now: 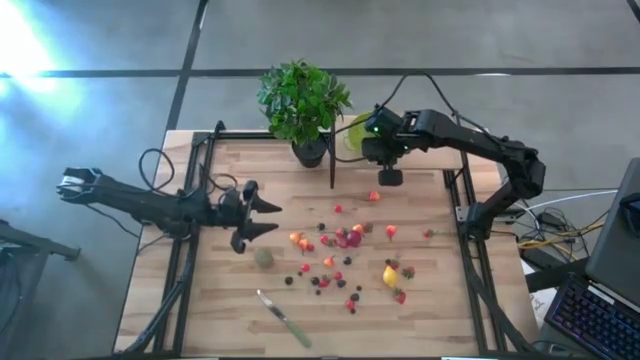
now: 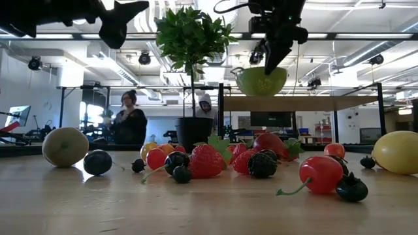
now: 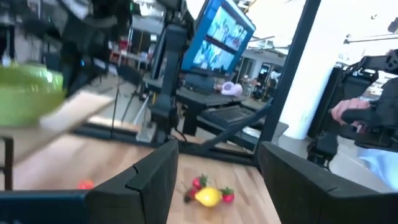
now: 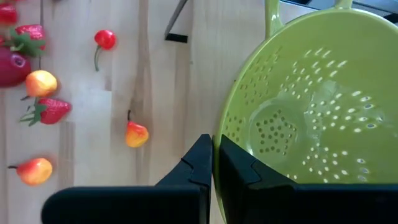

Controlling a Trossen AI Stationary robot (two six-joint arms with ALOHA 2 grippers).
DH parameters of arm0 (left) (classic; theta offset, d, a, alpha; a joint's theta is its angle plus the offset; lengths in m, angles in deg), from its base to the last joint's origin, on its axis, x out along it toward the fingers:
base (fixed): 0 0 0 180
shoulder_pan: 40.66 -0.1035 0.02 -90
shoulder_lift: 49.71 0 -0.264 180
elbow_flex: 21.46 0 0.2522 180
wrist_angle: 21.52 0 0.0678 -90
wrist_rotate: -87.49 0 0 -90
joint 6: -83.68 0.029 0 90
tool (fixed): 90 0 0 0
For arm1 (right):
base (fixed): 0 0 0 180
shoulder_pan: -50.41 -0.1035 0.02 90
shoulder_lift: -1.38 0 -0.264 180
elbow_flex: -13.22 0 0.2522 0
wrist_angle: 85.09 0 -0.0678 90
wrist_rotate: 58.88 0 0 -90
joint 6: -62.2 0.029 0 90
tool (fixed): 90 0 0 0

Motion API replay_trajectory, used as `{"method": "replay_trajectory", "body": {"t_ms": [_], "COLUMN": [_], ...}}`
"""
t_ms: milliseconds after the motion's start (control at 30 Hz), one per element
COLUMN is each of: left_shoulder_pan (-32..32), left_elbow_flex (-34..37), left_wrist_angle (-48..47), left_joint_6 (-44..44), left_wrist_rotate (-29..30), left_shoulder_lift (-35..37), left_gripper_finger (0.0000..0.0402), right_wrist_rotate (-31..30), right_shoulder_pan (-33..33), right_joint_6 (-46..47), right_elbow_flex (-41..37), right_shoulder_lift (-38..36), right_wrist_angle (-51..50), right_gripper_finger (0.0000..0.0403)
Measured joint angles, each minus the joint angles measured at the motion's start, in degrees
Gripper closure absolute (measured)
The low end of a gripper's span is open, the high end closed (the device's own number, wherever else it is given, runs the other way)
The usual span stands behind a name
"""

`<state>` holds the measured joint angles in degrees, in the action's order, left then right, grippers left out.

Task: Pick & Place Fruit
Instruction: Put the green strainer bowl on the shelf

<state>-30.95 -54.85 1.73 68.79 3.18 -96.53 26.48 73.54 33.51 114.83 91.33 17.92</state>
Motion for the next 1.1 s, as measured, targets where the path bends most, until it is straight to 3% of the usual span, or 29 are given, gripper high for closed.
{"method": "replay_trajectory", "body": {"t_ms": [767, 900, 1100], "left_shoulder_pan": [-0.02, -0.02, -0.04], "left_elbow_flex": [-0.82, -0.82, -0.82], "left_wrist_angle": [1.51, 1.51, 1.53], "left_joint_6": [1.46, 1.46, 1.42], "left_wrist_rotate": [-0.02, -0.02, -0.02], "left_shoulder_lift": [-0.29, -0.29, -0.29], "left_gripper_finger": [0.0172, 0.0172, 0.0172], "right_wrist_rotate": [0.84, 4.52, 4.82], "right_shoulder_pan": [2.33, 3.14, 3.18], "right_joint_6": [-1.60, -1.54, -1.53], "right_elbow_flex": [0.00, 0.00, 0.00], "right_shoulder_lift": [1.17, 1.16, 1.16], "right_wrist_angle": [3.47, 3.48, 3.52], "right_gripper_finger": [0.0395, 0.0395, 0.0395]}}
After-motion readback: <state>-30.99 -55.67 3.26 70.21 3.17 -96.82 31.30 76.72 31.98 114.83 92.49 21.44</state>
